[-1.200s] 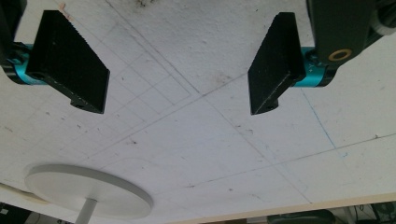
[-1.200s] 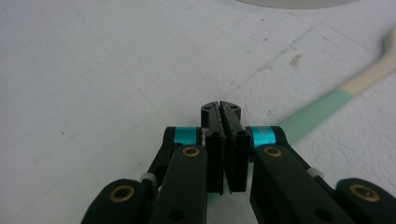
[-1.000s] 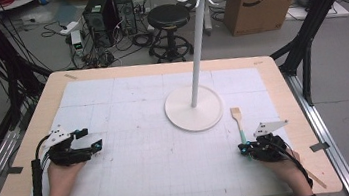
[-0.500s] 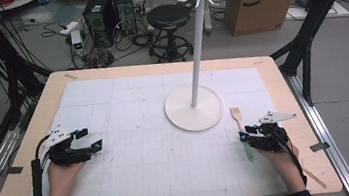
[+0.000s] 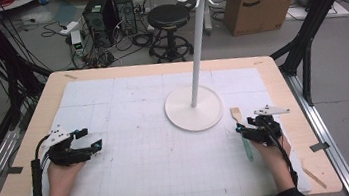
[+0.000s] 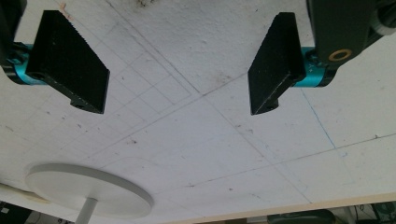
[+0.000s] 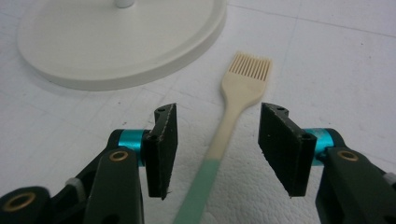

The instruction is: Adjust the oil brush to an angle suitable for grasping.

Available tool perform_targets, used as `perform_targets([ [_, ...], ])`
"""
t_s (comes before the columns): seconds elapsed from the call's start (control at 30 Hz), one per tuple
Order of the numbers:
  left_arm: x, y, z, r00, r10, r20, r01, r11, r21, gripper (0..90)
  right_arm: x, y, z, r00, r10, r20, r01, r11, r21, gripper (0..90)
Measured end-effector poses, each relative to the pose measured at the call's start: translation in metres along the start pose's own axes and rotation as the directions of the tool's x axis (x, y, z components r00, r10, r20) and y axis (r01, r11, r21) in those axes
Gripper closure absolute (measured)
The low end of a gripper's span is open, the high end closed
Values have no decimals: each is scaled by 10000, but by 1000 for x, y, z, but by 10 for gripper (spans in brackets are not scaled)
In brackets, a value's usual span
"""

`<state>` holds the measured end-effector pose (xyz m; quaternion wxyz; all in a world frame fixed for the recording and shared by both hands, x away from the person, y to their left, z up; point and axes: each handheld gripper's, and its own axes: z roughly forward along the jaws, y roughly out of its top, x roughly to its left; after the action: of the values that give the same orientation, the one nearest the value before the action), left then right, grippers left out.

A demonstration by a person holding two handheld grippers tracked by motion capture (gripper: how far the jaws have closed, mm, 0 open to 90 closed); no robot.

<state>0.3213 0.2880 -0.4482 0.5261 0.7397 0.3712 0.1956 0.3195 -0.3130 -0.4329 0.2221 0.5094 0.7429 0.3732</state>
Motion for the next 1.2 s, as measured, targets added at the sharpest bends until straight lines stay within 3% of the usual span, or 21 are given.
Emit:
perform_targets([
  [0.17,-1,0,0,10000,91,-15,-91,10000,21,213,0,-2,5,10000,47,64,-49,9995,325,508],
  [0.27,-1,0,0,10000,92,-37,-92,10000,20,213,3,-3,8,9996,-199,225,188,9988,458,534],
  [0.57,-1,0,0,9999,88,-58,-87,10000,30,213,5,-3,17,9981,-56,610,15,9978,663,615],
  [0.77,-1,0,0,9999,64,-94,-64,10000,26,215,6,-3,18,9961,235,846,-290,9975,645,767],
  [1.0,-1,0,0,9999,92,-114,-92,9999,43,216,6,-2,17,9927,760,933,-828,9939,722,812],
  [1.2,-1,0,0,9999,79,-107,-78,10000,41,216,4,-2,15,9934,814,811,-873,9936,717,828],
])
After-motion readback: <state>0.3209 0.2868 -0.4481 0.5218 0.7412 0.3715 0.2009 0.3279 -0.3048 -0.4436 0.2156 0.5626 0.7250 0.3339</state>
